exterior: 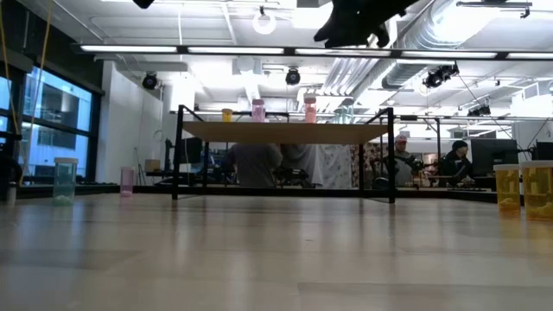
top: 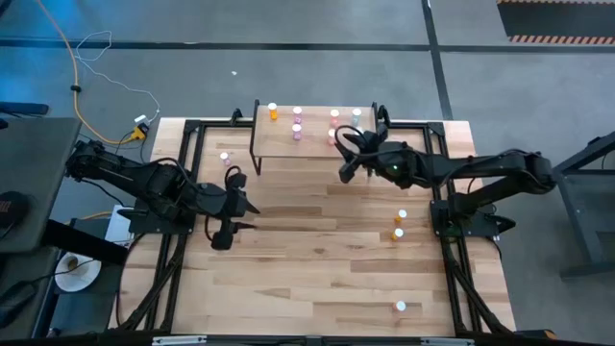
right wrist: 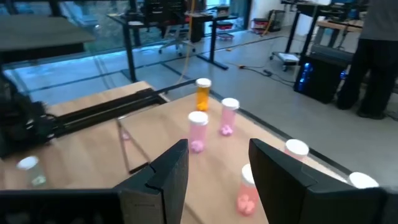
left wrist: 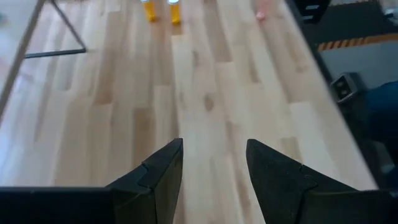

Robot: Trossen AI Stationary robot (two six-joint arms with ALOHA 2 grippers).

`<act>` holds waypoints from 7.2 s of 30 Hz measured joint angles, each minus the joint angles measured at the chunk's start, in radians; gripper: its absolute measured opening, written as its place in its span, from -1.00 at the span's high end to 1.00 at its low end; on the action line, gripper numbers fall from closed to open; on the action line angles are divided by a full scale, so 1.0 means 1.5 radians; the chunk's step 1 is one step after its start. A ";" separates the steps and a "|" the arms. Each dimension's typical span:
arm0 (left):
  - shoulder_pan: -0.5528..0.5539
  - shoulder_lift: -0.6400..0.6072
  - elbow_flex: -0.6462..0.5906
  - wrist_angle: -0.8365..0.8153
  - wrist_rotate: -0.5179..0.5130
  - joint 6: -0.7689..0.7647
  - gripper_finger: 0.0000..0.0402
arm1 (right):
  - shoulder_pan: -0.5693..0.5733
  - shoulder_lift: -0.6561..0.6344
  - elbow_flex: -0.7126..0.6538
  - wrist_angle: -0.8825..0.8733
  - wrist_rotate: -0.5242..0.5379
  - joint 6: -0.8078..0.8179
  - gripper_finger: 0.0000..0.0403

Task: Pick and place medicine bottles onto shelf by color
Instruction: Put the bottom orange pill bottle on the shelf aligned with the other orange pill bottle

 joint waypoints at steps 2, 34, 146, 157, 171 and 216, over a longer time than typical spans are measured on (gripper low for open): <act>0.000 0.000 0.000 -0.019 -0.023 0.000 0.16 | 0.013 -0.009 0.000 -0.016 0.000 0.000 0.20; 0.283 -0.077 -0.004 -0.304 -0.066 0.003 0.16 | 0.119 -0.047 0.000 -0.134 0.003 0.010 0.20; 0.138 -0.124 -0.143 0.087 0.128 -0.160 0.16 | 0.767 0.136 0.000 -0.951 0.137 1.272 0.20; 0.138 -0.124 -0.143 0.088 0.128 -0.158 0.16 | 0.813 0.285 0.000 -0.955 0.110 1.413 0.20; 0.138 -0.124 -0.143 0.087 0.128 -0.158 0.16 | 0.822 0.435 0.000 -0.956 0.111 1.442 0.20; 0.139 -0.124 -0.143 0.087 0.123 -0.123 0.16 | 0.716 0.458 -0.082 -0.836 0.135 1.455 0.57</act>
